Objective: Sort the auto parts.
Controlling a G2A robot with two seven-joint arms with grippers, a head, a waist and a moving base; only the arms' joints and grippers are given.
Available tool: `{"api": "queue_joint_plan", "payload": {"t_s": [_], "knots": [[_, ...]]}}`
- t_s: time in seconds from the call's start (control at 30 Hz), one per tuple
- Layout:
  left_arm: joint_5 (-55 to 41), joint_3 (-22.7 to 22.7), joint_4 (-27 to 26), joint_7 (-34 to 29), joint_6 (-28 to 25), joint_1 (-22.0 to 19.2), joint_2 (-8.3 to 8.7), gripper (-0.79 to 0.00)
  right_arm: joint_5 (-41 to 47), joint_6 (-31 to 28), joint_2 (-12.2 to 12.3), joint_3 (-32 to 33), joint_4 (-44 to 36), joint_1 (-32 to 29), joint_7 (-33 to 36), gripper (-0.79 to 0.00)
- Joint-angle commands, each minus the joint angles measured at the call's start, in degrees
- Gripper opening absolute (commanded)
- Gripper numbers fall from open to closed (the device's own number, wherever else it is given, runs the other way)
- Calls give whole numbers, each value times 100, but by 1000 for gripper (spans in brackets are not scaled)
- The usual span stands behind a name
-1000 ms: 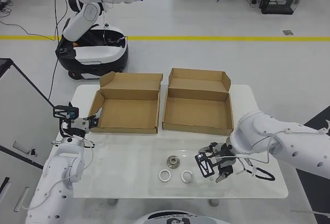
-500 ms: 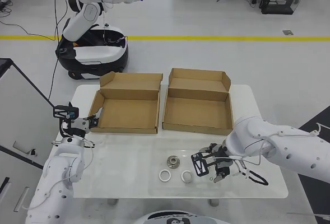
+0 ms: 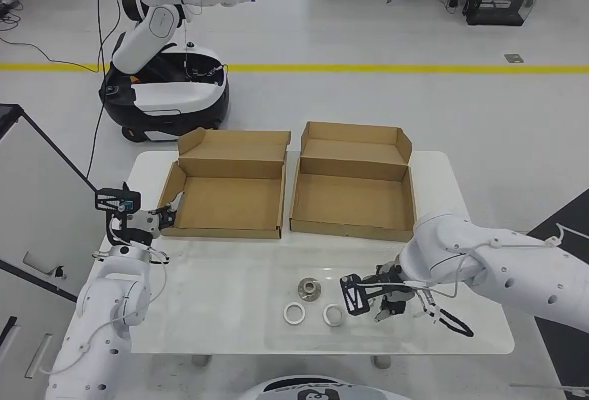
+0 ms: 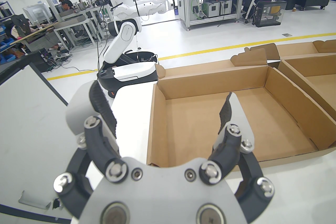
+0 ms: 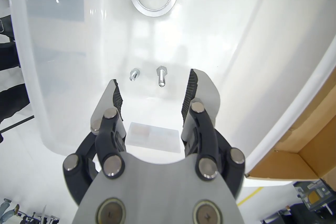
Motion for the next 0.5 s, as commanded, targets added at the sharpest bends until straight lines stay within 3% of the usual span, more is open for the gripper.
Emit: {"api": "queue_joint_plan", "payload": {"t_s": [0.0,0.23,0.47], "knots": [[0,0,0,0,0,0,0,0,-21,53,-4,0,-2,-14,53,-296],[0,0,0,0,0,0,0,0,-31,167,-7,0,-4,-24,167,-299],[0,0,0,0,0,0,0,0,-102,128,-29,0,70,-83,128,-379]]}}
